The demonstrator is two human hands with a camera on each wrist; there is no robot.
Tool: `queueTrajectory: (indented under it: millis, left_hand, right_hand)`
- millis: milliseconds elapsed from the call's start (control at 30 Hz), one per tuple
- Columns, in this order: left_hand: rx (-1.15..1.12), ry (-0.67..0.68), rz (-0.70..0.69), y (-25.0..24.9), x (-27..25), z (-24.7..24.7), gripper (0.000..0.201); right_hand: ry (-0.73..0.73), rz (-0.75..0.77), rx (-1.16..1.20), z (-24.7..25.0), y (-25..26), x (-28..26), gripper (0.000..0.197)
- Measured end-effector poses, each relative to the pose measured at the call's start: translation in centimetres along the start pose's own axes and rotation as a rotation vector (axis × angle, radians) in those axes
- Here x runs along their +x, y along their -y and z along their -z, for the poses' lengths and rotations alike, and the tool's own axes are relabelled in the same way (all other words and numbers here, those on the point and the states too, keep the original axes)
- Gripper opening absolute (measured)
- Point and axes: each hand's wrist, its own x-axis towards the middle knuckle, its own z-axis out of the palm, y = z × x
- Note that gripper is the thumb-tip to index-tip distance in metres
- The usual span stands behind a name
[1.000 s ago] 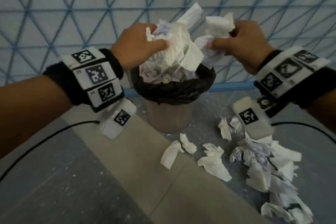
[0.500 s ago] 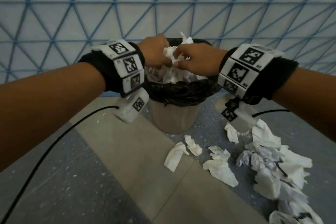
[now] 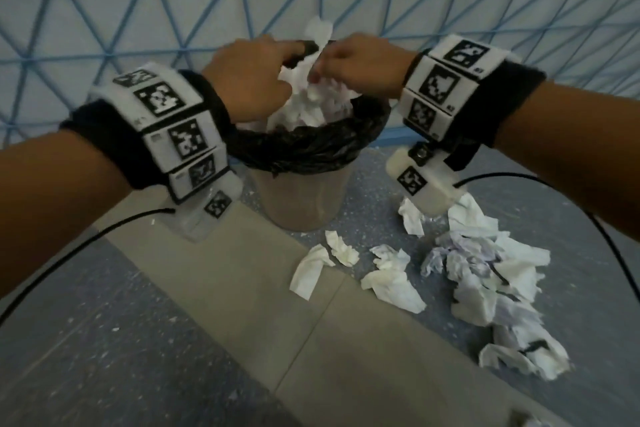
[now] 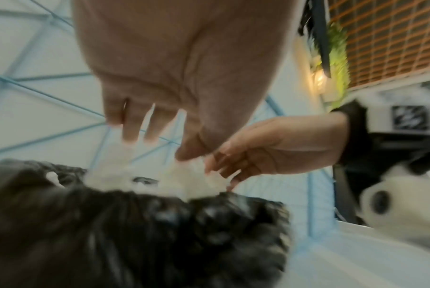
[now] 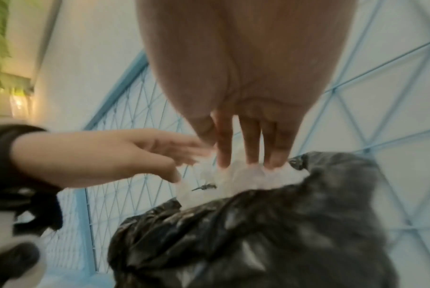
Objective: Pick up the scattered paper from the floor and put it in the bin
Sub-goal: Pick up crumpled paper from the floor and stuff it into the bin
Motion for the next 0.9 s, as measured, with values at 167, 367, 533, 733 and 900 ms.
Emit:
queueTrajectory:
  millis: [167,367,533,733,900]
  left_hand:
    - [-0.126,-0.354,-0.531,-2.9,-8.5,-5.5,0.049]
    - [0.016,0.486,-0.344,-2.4,-11.4,-18.8,0.073]
    - [-0.073,0.686,-0.021,-3.6,-8.7,-22.5,0.074]
    - [-0.172,0.613,-0.021,-4.9,-6.9,-24.1,0.036]
    - [-0.417,0.385,0.120,-8.6,-2.3,-22.0,0.033]
  right_hand:
    - [-0.522,-0.073,0.321,-0.9,-6.8,-6.1,0.019]
    - [0.326,-0.372,-0.149,-13.0,-15.6,-14.2,0.049]
    - [0.665,-0.211,-0.322,-17.1,-15.5,-17.7,0.056]
    - [0.363,-0.266,-0.133,-14.3,-17.0,-14.3,0.026]
    - [-0.017,-0.471,0.031,-8.7,-20.6,-10.6,0.024]
